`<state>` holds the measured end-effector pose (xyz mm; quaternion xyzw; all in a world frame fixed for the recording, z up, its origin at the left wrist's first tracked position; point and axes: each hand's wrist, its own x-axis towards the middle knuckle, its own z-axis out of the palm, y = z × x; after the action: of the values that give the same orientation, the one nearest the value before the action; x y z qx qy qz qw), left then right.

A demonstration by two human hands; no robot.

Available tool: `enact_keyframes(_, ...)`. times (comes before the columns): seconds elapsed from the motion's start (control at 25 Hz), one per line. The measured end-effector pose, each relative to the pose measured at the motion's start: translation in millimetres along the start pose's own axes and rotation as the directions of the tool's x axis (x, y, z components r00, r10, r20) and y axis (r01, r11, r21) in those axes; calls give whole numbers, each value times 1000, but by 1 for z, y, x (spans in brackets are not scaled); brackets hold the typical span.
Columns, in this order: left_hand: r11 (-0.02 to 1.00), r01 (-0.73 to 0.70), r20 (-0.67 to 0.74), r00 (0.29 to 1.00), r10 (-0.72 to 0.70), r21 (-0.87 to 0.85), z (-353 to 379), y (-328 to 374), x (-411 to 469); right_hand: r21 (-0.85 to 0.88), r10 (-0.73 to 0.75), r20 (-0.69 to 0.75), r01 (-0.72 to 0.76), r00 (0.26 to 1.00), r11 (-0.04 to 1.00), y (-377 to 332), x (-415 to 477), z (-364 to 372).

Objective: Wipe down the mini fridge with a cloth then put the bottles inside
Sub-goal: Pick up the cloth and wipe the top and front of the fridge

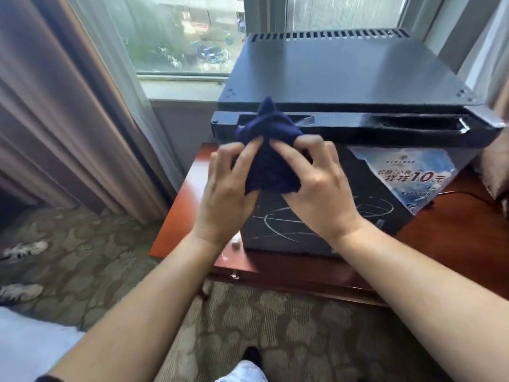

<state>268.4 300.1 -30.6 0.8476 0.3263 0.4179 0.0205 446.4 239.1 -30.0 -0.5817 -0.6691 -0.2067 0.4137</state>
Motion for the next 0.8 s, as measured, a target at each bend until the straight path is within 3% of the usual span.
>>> enact_keyframes(0.12, 998, -58, -15, 998, 58, 11, -8, -6, 7, -8, -35, -7, 35, 999, 999, -6, 10, 2)
enact_keyframes(0.24, 999, -12, -22, 1000, 12, -34, 17, -25, -16, -19, -42, -14, 41, 999, 999, -2, -13, 27)
enact_keyframes(0.6, 987, 134, 360, 928, -95, -85, 64, -100, -110, -35, 27, 341, -16, 940, 999, -4, -119, 109)
enact_keyframes(0.68, 990, 117, 350, 933, -82, -80, 58, -94, -104, -15, 63, 334, -61, 940, 998, -9, -111, 102)
enact_keyframes(0.8, 991, 30, 159, 987, -10, -127, 32, -66, -65, -5, 89, 187, -89, 978, 996, -16, -69, 67)
